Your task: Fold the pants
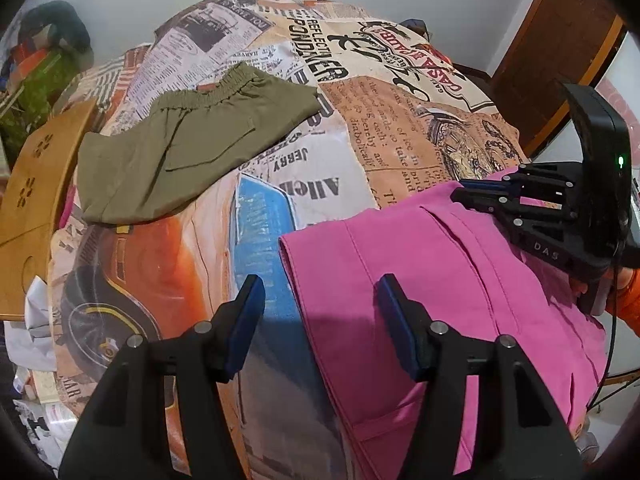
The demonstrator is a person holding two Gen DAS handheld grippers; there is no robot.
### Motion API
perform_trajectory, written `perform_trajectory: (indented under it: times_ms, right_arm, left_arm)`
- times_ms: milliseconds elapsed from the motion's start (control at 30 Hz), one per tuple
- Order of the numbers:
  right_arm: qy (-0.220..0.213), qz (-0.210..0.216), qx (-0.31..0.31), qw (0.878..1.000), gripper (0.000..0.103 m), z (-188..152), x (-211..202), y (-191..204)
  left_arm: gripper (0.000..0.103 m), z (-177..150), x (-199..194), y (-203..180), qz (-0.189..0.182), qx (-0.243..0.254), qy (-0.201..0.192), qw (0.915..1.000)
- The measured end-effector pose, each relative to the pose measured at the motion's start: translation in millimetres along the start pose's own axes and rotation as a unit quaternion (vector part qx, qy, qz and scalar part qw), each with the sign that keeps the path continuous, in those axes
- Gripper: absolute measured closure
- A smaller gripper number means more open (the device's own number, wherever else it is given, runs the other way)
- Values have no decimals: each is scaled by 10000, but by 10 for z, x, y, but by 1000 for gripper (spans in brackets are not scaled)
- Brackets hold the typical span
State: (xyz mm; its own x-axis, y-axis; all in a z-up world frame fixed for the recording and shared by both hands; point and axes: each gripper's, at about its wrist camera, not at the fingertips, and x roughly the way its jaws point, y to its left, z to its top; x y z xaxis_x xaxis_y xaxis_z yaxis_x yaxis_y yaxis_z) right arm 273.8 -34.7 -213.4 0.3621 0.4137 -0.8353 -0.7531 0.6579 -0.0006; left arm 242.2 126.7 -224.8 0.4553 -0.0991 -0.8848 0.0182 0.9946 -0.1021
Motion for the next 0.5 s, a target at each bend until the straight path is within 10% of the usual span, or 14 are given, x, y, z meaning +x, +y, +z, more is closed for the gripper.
perform_trajectory:
  times_ms: [500]
  right_arm:
    - [293,-541,641,9960,100,-114,81,-505]
  left_arm:
    - [43,-279,-8,4,198,142,129,9996]
